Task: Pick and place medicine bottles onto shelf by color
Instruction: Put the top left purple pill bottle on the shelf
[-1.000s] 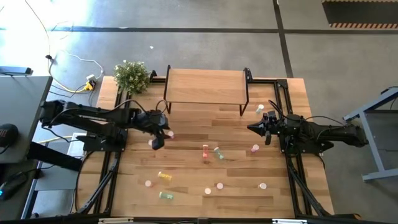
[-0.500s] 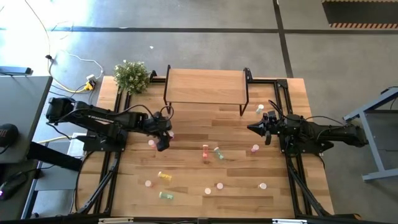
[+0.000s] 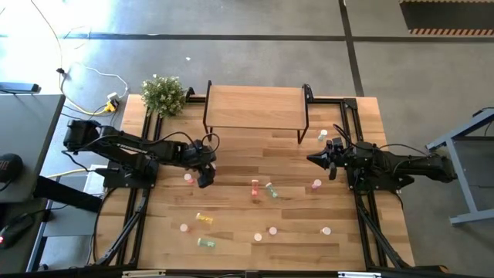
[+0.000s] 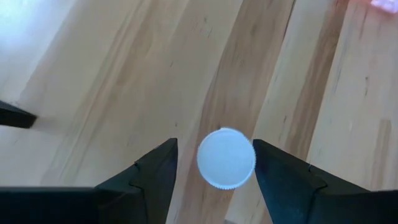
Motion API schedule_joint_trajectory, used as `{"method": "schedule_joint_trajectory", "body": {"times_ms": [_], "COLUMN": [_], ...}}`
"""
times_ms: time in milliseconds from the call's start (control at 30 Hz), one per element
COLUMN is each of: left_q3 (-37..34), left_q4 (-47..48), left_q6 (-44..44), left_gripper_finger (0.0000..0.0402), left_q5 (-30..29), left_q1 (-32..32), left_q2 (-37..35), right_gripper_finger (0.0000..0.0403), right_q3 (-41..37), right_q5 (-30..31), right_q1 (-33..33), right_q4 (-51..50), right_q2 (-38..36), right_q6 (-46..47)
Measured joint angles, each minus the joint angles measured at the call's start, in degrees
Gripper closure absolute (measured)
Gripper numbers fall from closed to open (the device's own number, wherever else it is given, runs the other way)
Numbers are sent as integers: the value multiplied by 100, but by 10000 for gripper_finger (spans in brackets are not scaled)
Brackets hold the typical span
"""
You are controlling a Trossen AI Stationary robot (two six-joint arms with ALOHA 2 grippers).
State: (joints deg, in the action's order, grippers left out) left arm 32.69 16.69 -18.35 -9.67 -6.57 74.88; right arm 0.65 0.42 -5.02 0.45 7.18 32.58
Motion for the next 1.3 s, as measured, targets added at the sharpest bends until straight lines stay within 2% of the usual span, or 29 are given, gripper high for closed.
{"method": "schedule_joint_trajectory", "body": {"times_ms": [367,733,867,1000,1300], "left_q3": [2,166,708,1642,3663], "left_q4": [-13,9,155,652,1534], "left_q6": [35,-117,-195,169,1130], "left_gripper_finger": [291,286,287,287,287], "left_q5": [24,356,508,464,-14], "left_q1": [0,0,-14,-169,-1259], "left_q2": [-3,-5,-5,-7,-9], "right_gripper_finger": [403,403,403,403,403], "right_q3": [2,2,0,1,2], "right_q5": [0,-2,-1,-1,-2], "right_q1": [-2,-2,0,-2,-1], "right_q4": [0,0,1,1,0], "right_q2": [-2,0,0,0,-1], "right_q6": [0,2,1,0,0]}}
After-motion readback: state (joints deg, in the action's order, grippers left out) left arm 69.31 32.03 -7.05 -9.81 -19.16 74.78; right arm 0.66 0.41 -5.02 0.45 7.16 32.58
